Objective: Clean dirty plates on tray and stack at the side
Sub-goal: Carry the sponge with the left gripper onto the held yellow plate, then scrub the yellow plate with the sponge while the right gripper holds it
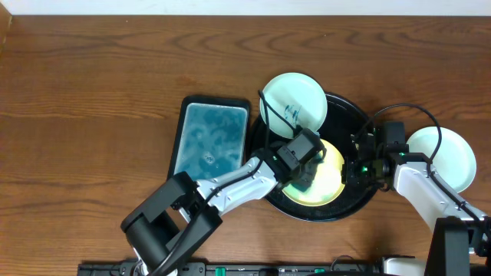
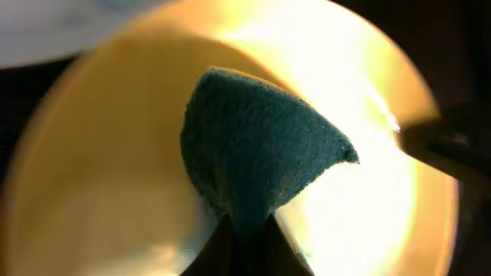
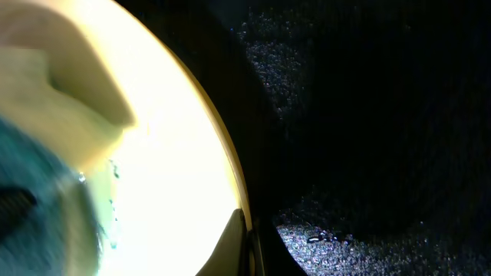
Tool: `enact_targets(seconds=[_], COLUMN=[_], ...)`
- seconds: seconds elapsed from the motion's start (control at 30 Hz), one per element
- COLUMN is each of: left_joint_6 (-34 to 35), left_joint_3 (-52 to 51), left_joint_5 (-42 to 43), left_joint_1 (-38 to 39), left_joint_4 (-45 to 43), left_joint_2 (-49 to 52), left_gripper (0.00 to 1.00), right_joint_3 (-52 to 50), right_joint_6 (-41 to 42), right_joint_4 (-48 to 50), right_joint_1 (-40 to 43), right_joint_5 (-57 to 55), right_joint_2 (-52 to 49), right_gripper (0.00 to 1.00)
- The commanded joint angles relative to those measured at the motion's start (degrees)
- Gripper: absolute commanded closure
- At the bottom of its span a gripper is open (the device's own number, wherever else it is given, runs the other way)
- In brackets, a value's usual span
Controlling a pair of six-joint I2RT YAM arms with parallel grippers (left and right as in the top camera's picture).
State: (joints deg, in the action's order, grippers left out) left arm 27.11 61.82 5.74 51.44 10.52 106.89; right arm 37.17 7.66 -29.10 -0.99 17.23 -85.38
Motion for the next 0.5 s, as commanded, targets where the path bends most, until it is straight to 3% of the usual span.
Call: enact_targets(seconds=[0.0,0.27,0.47], left_joint_6=[1.33,-1.79,-1.49], left_joint_3=[0.13,11.26,12.68], left_joint_5=[-7.65,-2.84,-2.27], left_joint_1=[-2.60,-1.62,-0.24], left_joint_4=[3.21,13.35,10.78], left_joint_2=[1.66,1.01,1.29], left_gripper=[0.93,0.93,0.92], right_joint_3=[-0.96,-0.96,-0.96], right_joint_6=[0.42,0.42,0.42], right_joint_4=[-0.22,-0.22,-0.22], right_joint_1=[-0.61,-0.61,-0.61], right_joint_5=[-0.90,-0.90,-0.90], right_joint_2=[-0.15,-0.15,-0.15], right_gripper=[0.99,0.99,0.99])
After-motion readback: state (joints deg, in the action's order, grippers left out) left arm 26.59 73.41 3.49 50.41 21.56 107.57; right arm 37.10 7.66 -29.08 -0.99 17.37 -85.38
